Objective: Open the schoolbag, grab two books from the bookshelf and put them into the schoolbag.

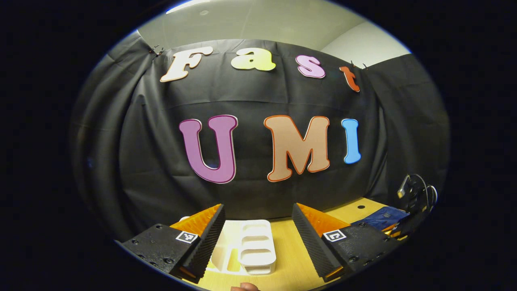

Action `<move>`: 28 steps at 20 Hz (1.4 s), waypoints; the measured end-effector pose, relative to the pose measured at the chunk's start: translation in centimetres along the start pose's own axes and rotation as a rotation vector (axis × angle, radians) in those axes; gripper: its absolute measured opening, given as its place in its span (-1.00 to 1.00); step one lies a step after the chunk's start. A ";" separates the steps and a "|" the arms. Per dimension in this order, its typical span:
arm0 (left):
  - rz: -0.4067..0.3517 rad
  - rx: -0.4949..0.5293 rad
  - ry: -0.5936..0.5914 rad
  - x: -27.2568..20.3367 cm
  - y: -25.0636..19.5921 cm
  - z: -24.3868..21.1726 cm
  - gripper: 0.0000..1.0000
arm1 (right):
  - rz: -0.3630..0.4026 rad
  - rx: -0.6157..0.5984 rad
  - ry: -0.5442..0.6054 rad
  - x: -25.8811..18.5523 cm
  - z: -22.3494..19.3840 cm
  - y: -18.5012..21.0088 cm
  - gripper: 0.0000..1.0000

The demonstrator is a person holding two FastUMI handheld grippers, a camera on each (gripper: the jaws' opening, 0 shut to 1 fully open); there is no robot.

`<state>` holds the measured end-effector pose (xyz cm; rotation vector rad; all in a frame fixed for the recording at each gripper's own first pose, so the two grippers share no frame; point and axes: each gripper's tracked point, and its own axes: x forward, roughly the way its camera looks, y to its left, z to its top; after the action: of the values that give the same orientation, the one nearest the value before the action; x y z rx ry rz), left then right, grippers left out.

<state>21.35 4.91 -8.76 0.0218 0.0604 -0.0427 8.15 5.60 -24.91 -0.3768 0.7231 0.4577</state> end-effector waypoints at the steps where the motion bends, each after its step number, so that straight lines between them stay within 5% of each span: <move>1: 0.001 -0.002 0.004 0.0 0.1 -0.2 1.00 | -0.008 -0.053 0.023 0.6 -0.7 0.3 -0.94; 7: 0.016 -0.015 0.010 0.1 1.1 -0.5 1.00 | -0.058 -0.280 0.102 2.4 -2.8 1.2 -0.88; 11: 0.021 -0.038 0.013 0.4 1.3 -0.7 0.92 | -0.054 -0.250 0.104 2.3 -2.8 1.5 -0.80; 13: 0.028 -0.046 0.012 0.6 1.5 -0.7 0.92 | -0.018 -0.191 0.083 1.8 -2.5 1.9 -0.57; 17: 0.039 -0.071 0.011 1.4 1.7 -0.6 1.00 | 0.019 -0.035 0.011 0.7 -1.4 2.7 0.94; 23: 0.049 -0.059 0.011 2.0 1.6 -0.7 1.00 | -0.053 0.213 -0.278 -4.9 6.8 -1.9 0.86; 24: 0.049 -0.059 0.011 2.1 1.5 -0.8 0.92 | -0.062 0.250 -0.331 -5.9 8.5 -3.0 1.00; 25: 0.044 -0.059 0.015 2.2 1.2 -0.9 1.00 | -0.071 0.287 -0.383 -6.8 10.1 -4.0 0.86; 28: 0.038 -0.054 0.016 2.2 0.7 -1.1 0.92 | -0.115 0.378 -0.510 -9.8 13.6 -7.1 1.00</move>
<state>23.53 5.56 -10.01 -0.0306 0.0776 -0.0033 12.73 3.55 -7.44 0.0585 0.2772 0.2814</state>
